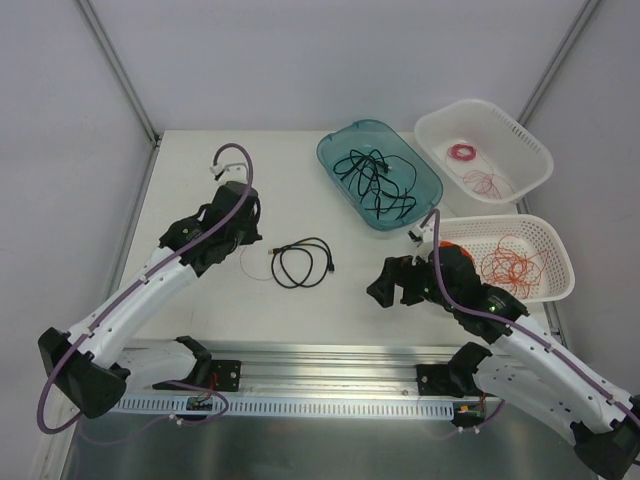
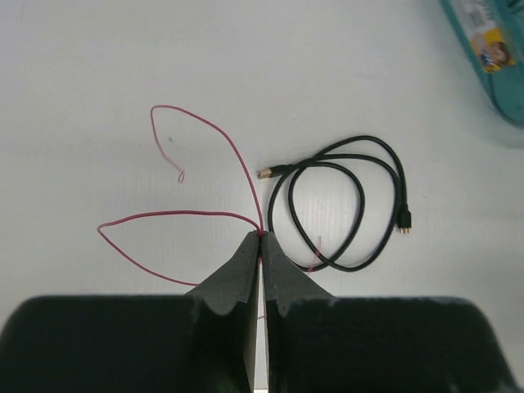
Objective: Untangle the cables
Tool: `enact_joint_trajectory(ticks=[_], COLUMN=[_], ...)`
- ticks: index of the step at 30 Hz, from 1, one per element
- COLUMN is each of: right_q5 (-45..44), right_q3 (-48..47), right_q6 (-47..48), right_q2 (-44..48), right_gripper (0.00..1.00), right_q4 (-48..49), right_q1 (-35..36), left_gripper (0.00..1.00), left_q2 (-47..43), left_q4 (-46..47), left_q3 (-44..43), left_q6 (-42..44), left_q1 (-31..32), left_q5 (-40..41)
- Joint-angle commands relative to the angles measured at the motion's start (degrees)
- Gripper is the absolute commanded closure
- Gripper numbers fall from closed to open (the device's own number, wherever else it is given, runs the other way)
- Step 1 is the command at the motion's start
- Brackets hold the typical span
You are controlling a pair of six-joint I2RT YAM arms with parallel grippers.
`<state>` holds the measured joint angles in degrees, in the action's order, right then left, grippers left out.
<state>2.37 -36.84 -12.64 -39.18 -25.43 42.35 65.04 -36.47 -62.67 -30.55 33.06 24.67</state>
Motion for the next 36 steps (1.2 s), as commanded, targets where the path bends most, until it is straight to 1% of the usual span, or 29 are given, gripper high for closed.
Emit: enact_joint_trajectory(ticks=[1,3,4,6,7,9,10,11,14,17,21,22,25,28,32,36], right_q5=[4.13,4.83,5.10,5.62,6.50,7.56,8.78,9.49,12.30,11.43,6.17,5.55,1.68,0.36,-3.85,-3.96], right_q3=[-2.71,-4.37,-4.90,-6.39,-6.75,-6.75,-6.67,-6.67,-7.28,-8.86,-11.23,-11.58,-13.52,-15.71,-17.12,-18.44], right_q6=[-0.18,-0.45,-0.45,-0.45,0.16,1.04,1.39,1.66,0.70,-3.16,-8.87,-9.67,-15.03,-19.50,-23.21,-25.06], right_q2=[-1.60,-3.09,-3.62,-5.38,-5.99,-7.49,-7.93,-8.37,-10.65,-12.50,-13.55,-13.90,-15.22,-16.45,-18.38,-20.58], right_gripper=[0.03,0.03,0.03,0.03,0.03,0.03,0.03,0.03,0.03,0.02,0.02,0.02,0.01,0.01,0.01,0.03], right_q4=[5.65,7.41,8.20,10.13,11.96,14.69,17.75,18.91,23.31,25.17,25.17,26.73,23.87,22.62,21.83,21.13], right_q1=[1.16,1.77,1.95,2.21,2.39,2.83,3.00,3.44,3.97,4.06,4.58,4.67,5.02,5.55,7.40,8.36], left_gripper=[1.00,1.00,1.00,1.00,1.00,1.00,1.00,1.00,1.00,1.00,1.00,1.00,1.00,1.00,1.00,1.00], left_q2=[-2.19,-3.07,-3.42,-4.47,-4.91,-5.79,-5.97,-5.97,-5.80,-5.36,-4.74,-4.57,-4.13,-3.16,-1.58,-0.53], left_q4=[-0.54,-0.27,0.25,1.04,2.18,3.59,4.73,5.26,6.49,7.02,7.55,7.64,8.43,8.78,9.57,9.93], left_q3=[-3.68,-4.47,-4.65,-4.47,-4.21,-3.77,-3.77,-3.77,-3.95,-3.68,-2.45,-2.19,-2.10,-2.45,-2.72,-3.59], left_q6=[13.90,17.25,17.88,19.46,19.56,19.82,19.65,19.56,19.91,21.22,22.63,22.81,23.77,24.92,25.71,26.15], left_q1=[4.72,7.36,7.89,8.86,9.04,9.48,9.57,9.74,10.71,12.03,13.08,13.34,14.31,15.46,16.60,17.39], left_q5=[-1.79,-4.96,-8.81,-13.57,-17.33,-21.48,-23.07,-26.74,-32.03,-35.02,-37.49,-38.28,-39.43,-40.13,-41.10,-41.28])
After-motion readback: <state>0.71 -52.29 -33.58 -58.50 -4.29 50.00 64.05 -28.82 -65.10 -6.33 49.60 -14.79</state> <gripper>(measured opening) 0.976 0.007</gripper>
